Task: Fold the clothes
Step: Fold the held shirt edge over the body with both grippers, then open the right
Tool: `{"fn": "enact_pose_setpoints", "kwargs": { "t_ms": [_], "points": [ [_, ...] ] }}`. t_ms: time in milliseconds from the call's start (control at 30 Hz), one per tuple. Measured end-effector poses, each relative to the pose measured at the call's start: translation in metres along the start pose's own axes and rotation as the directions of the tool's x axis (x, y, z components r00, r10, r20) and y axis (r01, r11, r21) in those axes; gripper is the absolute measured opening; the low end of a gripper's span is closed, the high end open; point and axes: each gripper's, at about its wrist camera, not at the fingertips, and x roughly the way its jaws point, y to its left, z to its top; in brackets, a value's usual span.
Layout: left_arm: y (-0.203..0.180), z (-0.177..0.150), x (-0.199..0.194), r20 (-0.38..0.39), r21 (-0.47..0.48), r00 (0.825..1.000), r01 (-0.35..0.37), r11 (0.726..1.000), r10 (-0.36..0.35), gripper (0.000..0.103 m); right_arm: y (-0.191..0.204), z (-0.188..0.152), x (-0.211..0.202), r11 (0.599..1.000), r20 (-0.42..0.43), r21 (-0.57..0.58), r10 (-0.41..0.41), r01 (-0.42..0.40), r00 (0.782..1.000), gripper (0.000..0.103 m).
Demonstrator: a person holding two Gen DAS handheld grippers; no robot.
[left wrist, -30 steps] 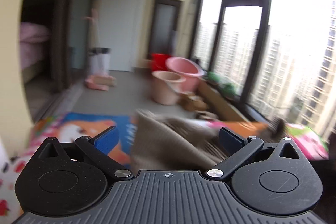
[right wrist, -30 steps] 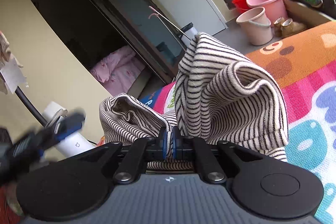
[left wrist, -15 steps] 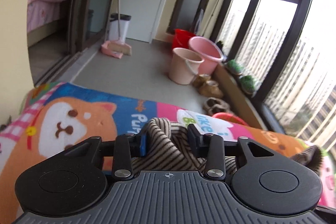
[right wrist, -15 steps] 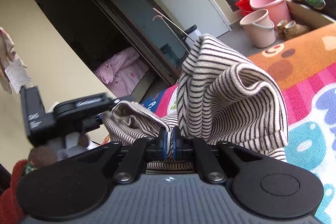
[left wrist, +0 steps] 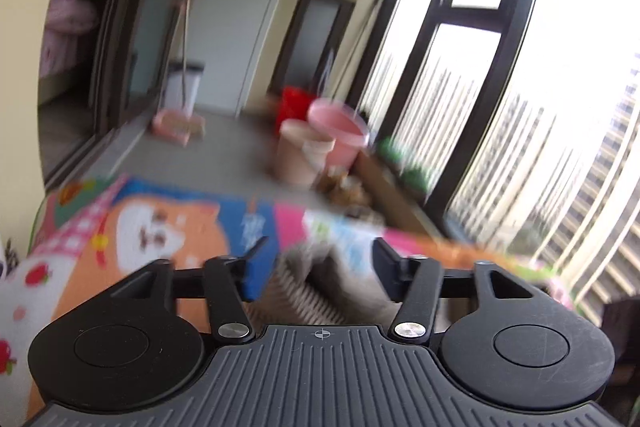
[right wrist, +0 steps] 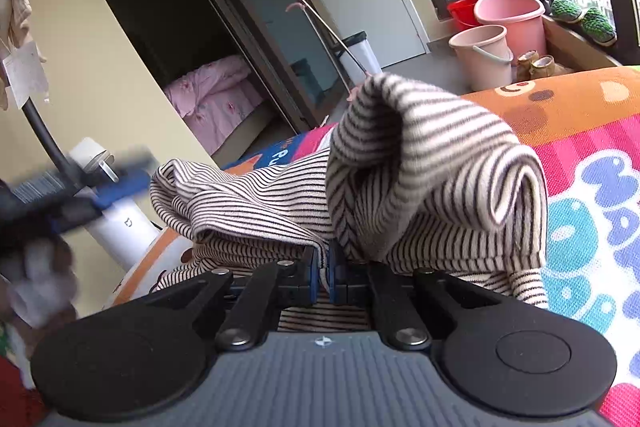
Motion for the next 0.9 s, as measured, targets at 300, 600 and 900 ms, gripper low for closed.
{"fn": "enact_pose_setpoints", "kwargs": {
  "t_ms": [300, 600, 900],
  "points": [
    [-0.025, -0.042, 0.054, -0.114, 0.097, 0.993, -0.023, 0.995, 0.034, 0.054, 0.005, -0.002, -0.003, 0.999, -0.019, -0.016, -0.036, 0.035, 0.999, 0.003],
    [-0.008, -0.063, 0.044, -0.093, 0.097, 0.996, 0.006, 0.995, 0.003, 0.050, 0.041, 0.019, -0.024, 0.991, -0.006, -0.086, -0.101, 0.100, 0.995, 0.009],
    [-0.007, -0.064, 0.041, -0.089, 0.101, 0.996, 0.017, 0.995, -0.008, 0.051, 0.069, 0.067, -0.021, 0.931, 0.199, -0.221, -0.248, 0.289, 0.948, 0.030]
  ]
}}
